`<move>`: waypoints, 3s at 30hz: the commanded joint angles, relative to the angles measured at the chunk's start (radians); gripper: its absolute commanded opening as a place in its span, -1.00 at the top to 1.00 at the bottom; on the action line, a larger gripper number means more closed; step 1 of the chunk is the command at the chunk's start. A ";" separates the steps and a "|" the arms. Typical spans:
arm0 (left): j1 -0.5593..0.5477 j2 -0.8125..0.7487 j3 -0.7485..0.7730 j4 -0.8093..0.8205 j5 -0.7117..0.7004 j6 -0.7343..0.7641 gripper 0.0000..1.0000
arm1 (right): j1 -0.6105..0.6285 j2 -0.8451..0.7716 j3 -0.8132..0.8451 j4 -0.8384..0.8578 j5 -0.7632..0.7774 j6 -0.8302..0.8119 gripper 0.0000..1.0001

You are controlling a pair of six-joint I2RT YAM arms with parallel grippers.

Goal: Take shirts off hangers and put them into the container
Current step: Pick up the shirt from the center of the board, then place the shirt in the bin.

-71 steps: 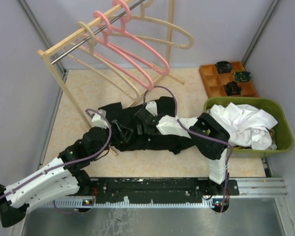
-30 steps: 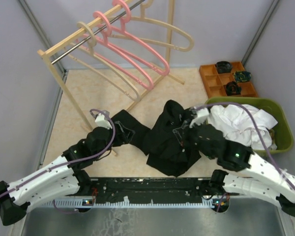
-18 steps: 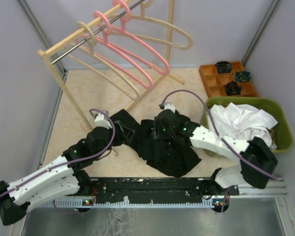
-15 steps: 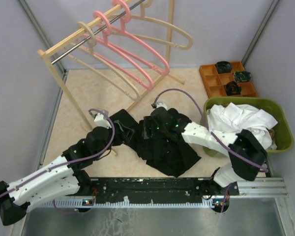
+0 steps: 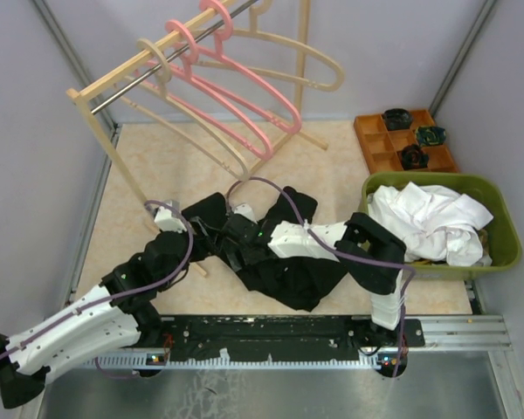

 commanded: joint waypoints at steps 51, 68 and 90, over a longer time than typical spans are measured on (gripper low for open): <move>0.000 0.066 0.004 0.118 0.094 -0.009 -0.56 | -0.426 -0.981 0.142 -0.217 0.845 -0.649 1.00; -0.002 0.004 0.002 0.071 0.021 0.031 -0.60 | -1.022 -1.033 0.184 -0.534 0.582 -0.214 1.00; -0.001 0.069 0.009 0.116 0.065 0.021 -0.60 | -1.022 -1.077 0.160 -0.564 0.338 -0.229 1.00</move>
